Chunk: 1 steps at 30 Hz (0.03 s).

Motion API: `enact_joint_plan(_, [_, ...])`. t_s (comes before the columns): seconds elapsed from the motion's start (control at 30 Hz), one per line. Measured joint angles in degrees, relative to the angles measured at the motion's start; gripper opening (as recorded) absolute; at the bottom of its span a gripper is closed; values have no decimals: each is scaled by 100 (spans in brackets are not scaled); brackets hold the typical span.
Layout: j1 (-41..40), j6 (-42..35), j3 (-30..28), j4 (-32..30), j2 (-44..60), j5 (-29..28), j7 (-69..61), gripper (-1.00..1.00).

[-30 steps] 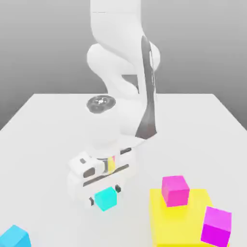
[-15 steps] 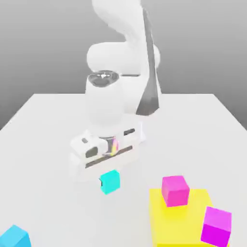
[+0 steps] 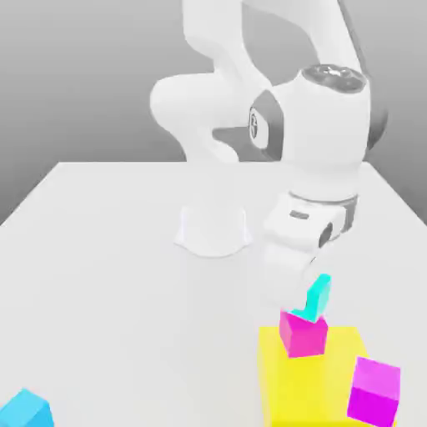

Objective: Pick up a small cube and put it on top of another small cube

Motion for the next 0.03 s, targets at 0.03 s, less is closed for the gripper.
enact_joint_plan(0.03, [0, 0, 0, 0, 0, 0, 0, 100])
